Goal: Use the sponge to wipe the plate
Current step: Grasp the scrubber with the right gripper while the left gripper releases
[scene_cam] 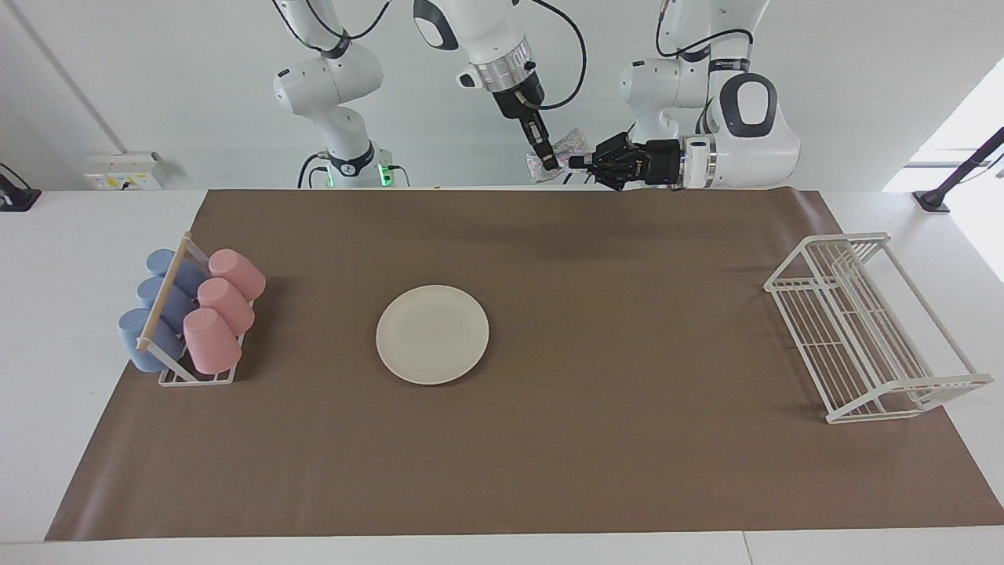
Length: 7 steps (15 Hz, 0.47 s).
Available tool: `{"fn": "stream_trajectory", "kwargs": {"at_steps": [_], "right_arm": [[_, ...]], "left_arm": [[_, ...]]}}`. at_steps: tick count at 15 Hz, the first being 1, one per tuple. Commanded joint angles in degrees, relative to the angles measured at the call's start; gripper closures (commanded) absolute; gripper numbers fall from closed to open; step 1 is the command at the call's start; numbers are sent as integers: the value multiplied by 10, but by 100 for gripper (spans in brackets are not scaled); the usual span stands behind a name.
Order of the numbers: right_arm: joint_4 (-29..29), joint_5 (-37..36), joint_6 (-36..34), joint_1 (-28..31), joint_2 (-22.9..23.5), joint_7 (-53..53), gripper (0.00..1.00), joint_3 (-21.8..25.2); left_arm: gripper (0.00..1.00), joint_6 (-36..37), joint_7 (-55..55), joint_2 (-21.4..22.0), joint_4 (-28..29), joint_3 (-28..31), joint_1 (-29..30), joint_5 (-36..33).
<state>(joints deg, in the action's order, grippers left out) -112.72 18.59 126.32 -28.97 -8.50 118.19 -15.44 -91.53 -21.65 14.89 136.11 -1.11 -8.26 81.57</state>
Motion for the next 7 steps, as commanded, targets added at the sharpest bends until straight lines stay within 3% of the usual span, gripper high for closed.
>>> {"fn": "stream_trajectory", "kwargs": {"at_steps": [1, 2, 7], "right_arm": [[-10, 0, 6, 0, -6, -17, 100, 0], [-10, 0, 6, 1, -6, -17, 100, 0], [-12, -3, -3, 7, -6, -28, 100, 0]], "left_arm": [[65, 4, -8, 16, 12, 1, 8, -13], [1, 4, -5, 16, 12, 1, 8, -15], [0, 1, 2, 16, 11, 1, 9, -15]]}}
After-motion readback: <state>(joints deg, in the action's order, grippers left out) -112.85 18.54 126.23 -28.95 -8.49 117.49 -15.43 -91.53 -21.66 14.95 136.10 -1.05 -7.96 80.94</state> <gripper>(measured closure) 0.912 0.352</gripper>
